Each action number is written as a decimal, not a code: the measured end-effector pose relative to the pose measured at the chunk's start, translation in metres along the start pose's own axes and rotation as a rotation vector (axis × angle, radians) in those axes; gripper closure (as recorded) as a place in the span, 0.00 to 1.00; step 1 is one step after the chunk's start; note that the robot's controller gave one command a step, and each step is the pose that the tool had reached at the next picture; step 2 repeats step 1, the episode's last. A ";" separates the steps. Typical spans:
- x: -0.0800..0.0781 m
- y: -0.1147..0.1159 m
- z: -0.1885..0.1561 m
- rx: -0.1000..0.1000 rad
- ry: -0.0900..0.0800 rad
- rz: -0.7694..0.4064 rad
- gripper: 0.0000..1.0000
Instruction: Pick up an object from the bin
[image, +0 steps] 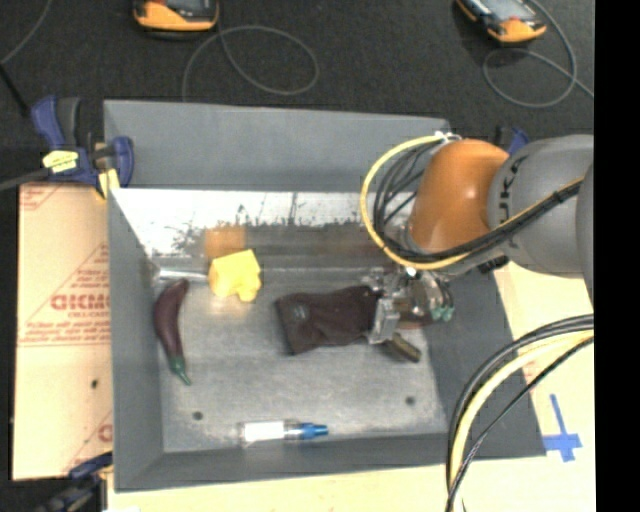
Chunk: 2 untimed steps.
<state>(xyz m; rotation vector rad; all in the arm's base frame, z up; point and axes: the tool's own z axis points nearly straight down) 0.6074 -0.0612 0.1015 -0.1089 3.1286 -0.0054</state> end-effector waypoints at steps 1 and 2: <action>0.004 0.005 -0.101 0.002 -0.003 -0.003 1.00; 0.004 0.005 -0.101 0.002 -0.003 -0.003 1.00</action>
Offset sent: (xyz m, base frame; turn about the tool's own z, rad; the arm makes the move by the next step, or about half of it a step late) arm 0.0000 0.0000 0.0000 0.0000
